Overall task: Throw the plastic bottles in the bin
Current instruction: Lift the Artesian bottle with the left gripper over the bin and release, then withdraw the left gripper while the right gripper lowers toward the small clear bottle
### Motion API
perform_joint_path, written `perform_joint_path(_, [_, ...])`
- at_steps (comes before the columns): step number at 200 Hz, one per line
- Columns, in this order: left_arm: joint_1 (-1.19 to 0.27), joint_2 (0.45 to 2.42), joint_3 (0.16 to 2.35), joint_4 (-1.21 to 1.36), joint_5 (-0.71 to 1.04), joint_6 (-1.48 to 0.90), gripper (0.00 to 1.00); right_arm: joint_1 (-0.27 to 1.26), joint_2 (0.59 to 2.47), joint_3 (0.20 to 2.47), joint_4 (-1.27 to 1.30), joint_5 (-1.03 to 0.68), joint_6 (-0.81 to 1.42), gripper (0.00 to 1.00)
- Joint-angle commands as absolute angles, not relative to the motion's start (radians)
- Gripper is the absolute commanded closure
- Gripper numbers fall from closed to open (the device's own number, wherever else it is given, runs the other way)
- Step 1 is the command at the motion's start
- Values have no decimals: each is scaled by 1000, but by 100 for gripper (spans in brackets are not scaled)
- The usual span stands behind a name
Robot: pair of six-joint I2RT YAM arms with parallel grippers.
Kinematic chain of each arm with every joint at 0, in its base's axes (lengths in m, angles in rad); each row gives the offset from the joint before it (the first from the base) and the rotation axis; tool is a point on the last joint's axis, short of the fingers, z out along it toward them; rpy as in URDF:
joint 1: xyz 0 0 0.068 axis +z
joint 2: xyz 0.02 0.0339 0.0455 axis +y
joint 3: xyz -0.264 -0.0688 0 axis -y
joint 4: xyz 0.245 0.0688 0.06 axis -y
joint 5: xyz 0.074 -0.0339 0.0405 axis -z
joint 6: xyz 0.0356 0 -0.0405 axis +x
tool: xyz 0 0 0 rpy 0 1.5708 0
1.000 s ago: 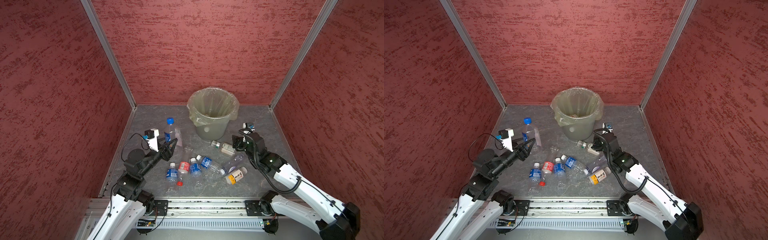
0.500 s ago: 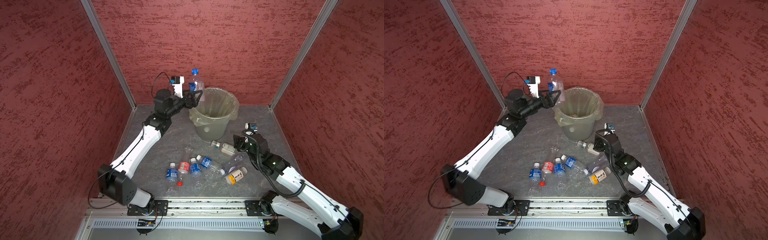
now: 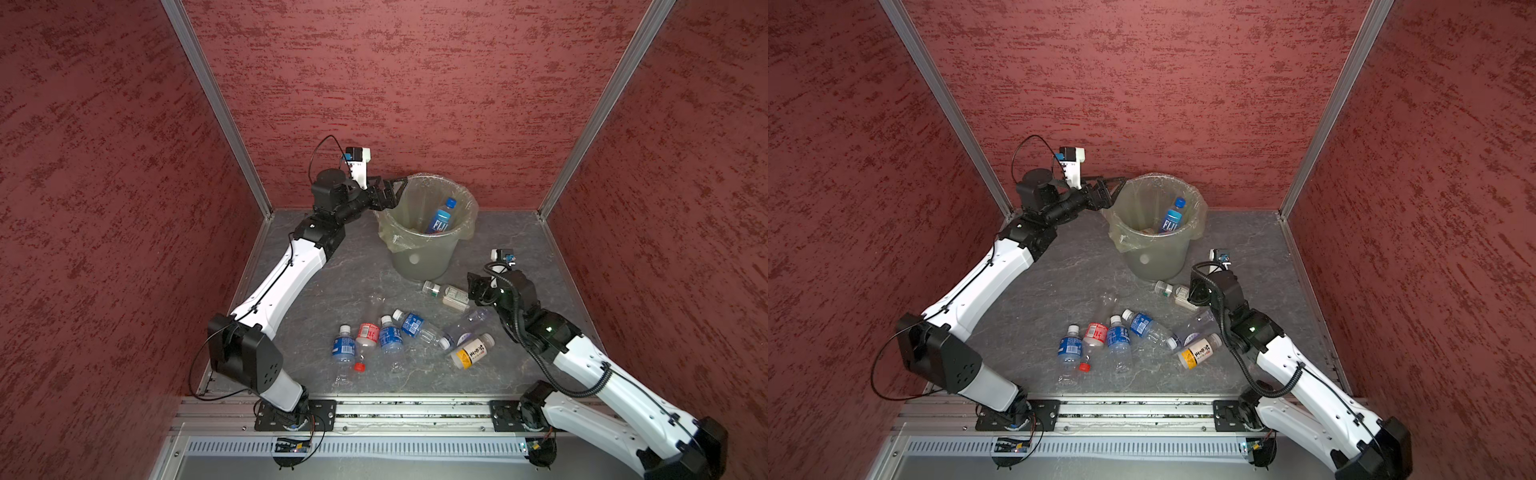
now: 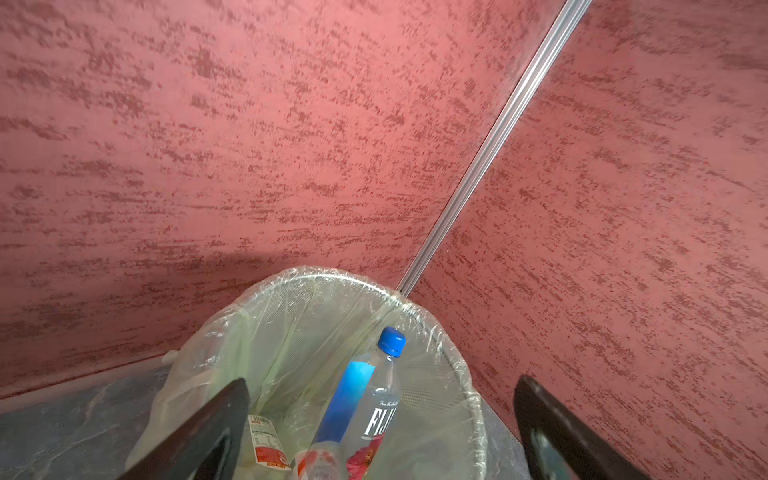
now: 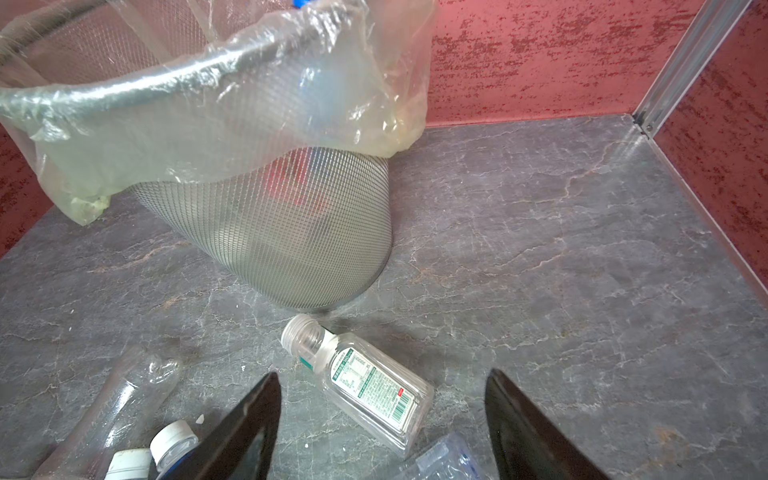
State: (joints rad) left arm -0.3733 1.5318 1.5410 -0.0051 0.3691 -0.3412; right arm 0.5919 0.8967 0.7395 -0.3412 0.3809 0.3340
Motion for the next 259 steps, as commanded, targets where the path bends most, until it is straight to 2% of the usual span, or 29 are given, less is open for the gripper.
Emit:
perform_joint_path(1, [-370,1472,1494,1,368,-313,1,586,905,760,-344,348,354,21])
perform_joint_path(126, [-319,1173,1106,-24,284,-313,1,638,992,800,-359,235,343,15])
perform_joint_path(259, [-330,994,860,-256,179,-306,0,671,1068,809,-363,247,337,17])
